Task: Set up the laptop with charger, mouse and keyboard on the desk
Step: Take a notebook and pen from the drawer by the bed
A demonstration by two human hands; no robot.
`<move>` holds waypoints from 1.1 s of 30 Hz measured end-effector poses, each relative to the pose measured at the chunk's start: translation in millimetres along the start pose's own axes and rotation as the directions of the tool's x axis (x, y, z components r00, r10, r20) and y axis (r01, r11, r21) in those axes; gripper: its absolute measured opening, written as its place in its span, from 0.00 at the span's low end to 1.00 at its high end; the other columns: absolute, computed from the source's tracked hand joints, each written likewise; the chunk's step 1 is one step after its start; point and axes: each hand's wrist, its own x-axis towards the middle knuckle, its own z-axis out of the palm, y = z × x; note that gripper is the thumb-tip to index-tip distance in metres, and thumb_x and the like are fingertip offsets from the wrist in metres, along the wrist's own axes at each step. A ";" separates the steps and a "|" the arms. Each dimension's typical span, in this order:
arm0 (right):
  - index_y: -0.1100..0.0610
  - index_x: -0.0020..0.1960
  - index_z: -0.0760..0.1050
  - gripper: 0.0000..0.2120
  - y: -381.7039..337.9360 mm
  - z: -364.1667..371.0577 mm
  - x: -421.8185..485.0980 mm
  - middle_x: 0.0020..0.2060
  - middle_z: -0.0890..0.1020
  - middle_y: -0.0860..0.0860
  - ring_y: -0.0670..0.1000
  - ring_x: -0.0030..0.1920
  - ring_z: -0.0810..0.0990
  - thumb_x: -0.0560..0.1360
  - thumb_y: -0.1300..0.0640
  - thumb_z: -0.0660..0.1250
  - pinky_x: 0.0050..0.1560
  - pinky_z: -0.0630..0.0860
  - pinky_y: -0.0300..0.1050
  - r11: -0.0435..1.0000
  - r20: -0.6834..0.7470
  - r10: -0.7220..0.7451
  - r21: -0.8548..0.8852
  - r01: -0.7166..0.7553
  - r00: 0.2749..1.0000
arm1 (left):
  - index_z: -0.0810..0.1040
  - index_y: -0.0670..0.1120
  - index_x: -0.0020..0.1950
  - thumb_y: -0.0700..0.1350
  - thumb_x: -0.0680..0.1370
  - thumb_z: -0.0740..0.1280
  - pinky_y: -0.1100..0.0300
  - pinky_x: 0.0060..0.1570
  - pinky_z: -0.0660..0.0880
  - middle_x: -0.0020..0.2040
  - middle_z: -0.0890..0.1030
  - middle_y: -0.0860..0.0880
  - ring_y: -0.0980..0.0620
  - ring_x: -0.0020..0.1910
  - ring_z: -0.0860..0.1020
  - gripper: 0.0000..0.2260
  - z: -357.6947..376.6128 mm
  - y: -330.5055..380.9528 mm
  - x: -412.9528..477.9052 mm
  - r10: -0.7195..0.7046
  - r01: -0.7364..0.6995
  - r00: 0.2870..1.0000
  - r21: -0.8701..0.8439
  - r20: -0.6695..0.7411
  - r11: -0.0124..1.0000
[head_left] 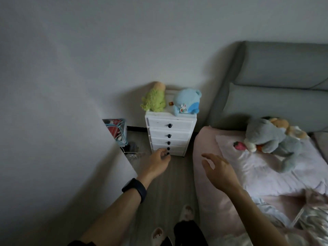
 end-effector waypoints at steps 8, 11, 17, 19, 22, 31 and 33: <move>0.52 0.71 0.73 0.18 -4.1 7.4 169.4 0.65 0.79 0.51 0.52 0.63 0.77 0.83 0.49 0.59 0.61 0.72 0.46 0.999 0.166 0.002 -0.044 0.005 0.986 | 0.74 0.46 0.68 0.46 0.81 0.65 0.67 0.38 0.69 0.61 0.77 0.46 0.54 0.50 0.76 0.16 -8.7 31.4 147.6 -0.208 0.189 0.977 -0.269 -0.045 0.944; 0.51 0.75 0.69 0.22 10.4 25.8 237.5 0.68 0.77 0.52 0.52 0.65 0.76 0.82 0.47 0.60 0.62 0.72 0.47 0.998 0.240 0.008 -0.067 0.008 0.971 | 0.74 0.42 0.68 0.44 0.81 0.65 0.62 0.42 0.71 0.63 0.78 0.41 0.48 0.54 0.77 0.16 -3.1 34.9 199.5 -0.338 0.304 0.941 -0.373 -0.029 0.877; 0.52 0.81 0.56 0.28 37.1 79.0 355.4 0.81 0.57 0.54 0.57 0.79 0.56 0.83 0.46 0.55 0.77 0.59 0.57 0.977 0.375 0.012 -0.203 0.070 0.927 | 0.74 0.47 0.66 0.45 0.83 0.61 0.56 0.50 0.74 0.56 0.77 0.46 0.50 0.53 0.78 0.12 8.4 22.3 291.1 -0.503 0.458 0.863 -0.500 0.050 0.735; 0.51 0.82 0.50 0.29 43.0 93.0 369.9 0.82 0.49 0.51 0.56 0.81 0.49 0.84 0.45 0.51 0.78 0.54 0.62 0.963 0.397 0.028 -0.257 0.082 0.917 | 0.74 0.48 0.62 0.45 0.83 0.60 0.60 0.38 0.70 0.44 0.75 0.49 0.55 0.39 0.74 0.09 14.0 14.1 308.1 -0.574 0.516 0.815 -0.548 0.078 0.658; 0.50 0.82 0.42 0.28 49.7 105.9 384.8 0.81 0.41 0.46 0.52 0.81 0.40 0.85 0.47 0.46 0.78 0.46 0.66 0.939 0.448 0.057 -0.328 0.105 0.892 | 0.72 0.48 0.67 0.47 0.83 0.60 0.56 0.48 0.72 0.50 0.76 0.50 0.53 0.46 0.76 0.13 25.1 -1.5 339.2 -0.628 0.580 0.760 -0.613 0.169 0.536; 0.52 0.82 0.39 0.32 68.4 129.0 384.1 0.81 0.36 0.47 0.50 0.81 0.36 0.83 0.52 0.51 0.74 0.55 0.69 0.908 0.460 0.106 -0.406 0.103 0.882 | 0.73 0.50 0.69 0.45 0.82 0.62 0.58 0.49 0.71 0.43 0.76 0.51 0.56 0.41 0.74 0.15 44.3 -28.0 403.7 -0.670 0.593 0.711 -0.694 0.215 0.407; 0.52 0.82 0.37 0.33 68.3 128.6 385.6 0.80 0.34 0.46 0.50 0.80 0.34 0.83 0.53 0.51 0.75 0.54 0.68 0.908 0.480 0.123 -0.408 0.097 0.868 | 0.75 0.51 0.60 0.45 0.82 0.64 0.60 0.42 0.70 0.40 0.74 0.51 0.57 0.38 0.72 0.07 50.6 -31.7 409.5 -0.662 0.597 0.716 -0.686 0.222 0.416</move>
